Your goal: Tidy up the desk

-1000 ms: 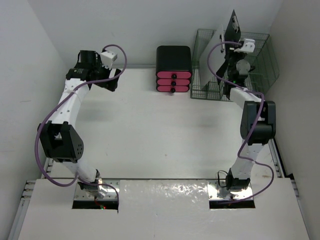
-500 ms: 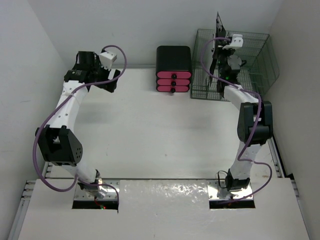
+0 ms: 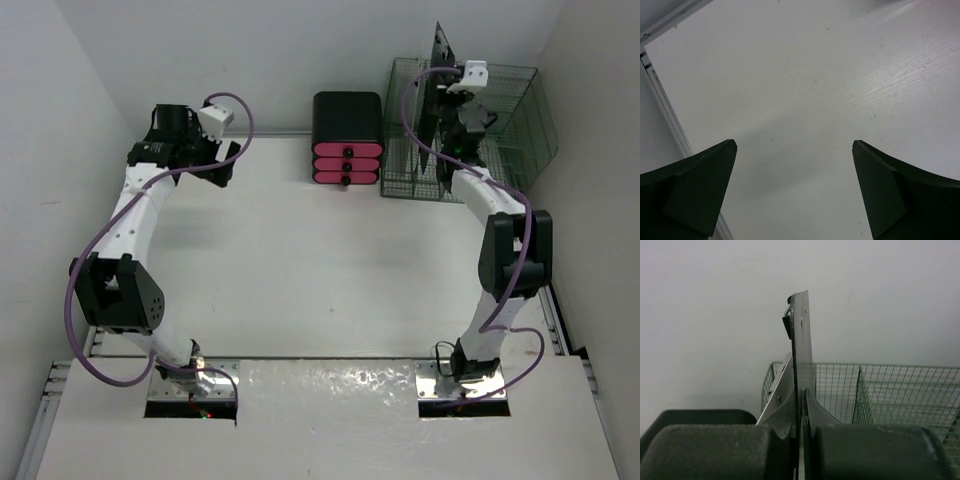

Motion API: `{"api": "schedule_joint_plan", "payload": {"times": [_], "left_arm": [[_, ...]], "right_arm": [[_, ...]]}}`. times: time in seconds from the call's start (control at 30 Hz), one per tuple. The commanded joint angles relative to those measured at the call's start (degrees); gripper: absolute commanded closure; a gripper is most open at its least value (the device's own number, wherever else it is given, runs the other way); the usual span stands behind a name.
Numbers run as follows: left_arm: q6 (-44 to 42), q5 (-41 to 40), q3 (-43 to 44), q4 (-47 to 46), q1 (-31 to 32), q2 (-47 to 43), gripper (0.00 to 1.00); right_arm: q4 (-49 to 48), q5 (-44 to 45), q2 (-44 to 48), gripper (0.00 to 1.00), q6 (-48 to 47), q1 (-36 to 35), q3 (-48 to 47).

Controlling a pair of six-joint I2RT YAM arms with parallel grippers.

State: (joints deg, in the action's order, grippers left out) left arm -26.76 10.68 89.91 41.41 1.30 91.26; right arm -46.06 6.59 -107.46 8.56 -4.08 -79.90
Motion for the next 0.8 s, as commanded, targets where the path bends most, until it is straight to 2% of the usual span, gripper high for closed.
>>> {"api": "schedule_joint_plan", "payload": {"times": [0.0, 0.27, 0.77], "left_arm": [[-0.48, 0.66, -0.43, -1.59, -0.07, -3.46, 0.0], [-0.48, 0.75, -0.44, -1.51, -0.16, -3.9, 0.0], [-0.75, -0.22, -1.49, -1.68, -0.25, -4.16, 0.0]], "right_arm": [[-3.68, 0.35, 4.98, 1.0, -2.66, -1.2, -2.8], [-4.73, 2.55, 0.33, 1.0, -6.62, -0.85, -6.85], [-26.35, 7.03, -10.4, 1.0, -10.67, -0.41, -4.65]]}}
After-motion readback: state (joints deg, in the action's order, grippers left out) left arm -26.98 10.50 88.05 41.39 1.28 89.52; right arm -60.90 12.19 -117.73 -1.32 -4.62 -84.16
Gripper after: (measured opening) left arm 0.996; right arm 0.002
